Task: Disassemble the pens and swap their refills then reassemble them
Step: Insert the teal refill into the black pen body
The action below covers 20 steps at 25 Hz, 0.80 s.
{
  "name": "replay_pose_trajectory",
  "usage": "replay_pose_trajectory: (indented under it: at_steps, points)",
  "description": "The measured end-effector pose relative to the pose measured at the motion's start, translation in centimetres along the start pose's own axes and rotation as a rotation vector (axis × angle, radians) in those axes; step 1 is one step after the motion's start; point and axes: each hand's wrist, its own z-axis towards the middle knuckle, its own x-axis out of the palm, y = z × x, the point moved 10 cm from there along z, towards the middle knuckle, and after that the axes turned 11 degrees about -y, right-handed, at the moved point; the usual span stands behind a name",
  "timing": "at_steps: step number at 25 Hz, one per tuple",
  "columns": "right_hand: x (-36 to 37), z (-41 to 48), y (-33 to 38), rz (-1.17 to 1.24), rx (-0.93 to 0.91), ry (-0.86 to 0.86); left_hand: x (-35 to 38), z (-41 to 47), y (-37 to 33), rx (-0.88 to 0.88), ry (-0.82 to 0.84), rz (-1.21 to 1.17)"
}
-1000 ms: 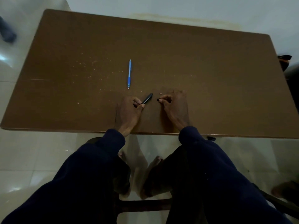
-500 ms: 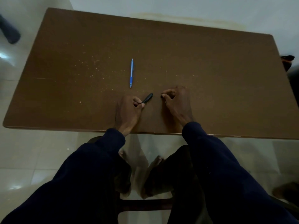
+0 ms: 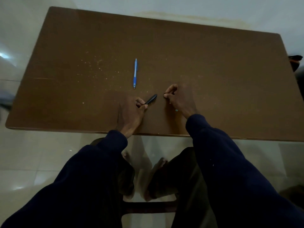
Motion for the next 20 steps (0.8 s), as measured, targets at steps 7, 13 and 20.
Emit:
replay_pose_trajectory:
  at_steps: [7,13,20]
  points:
    - [-1.6,-0.1,0.2,0.141,0.009,-0.079,-0.4,-0.1,-0.4,0.016,0.003,-0.032]
    - [-1.7,-2.6,0.6,0.377,0.015,-0.053,-0.5,-0.5,-1.1,0.047,0.027,-0.055]
    - [-2.9,-4.1,0.8,0.61,0.052,-0.078,-1.6,-1.5,-2.9,0.091,0.025,-0.132]
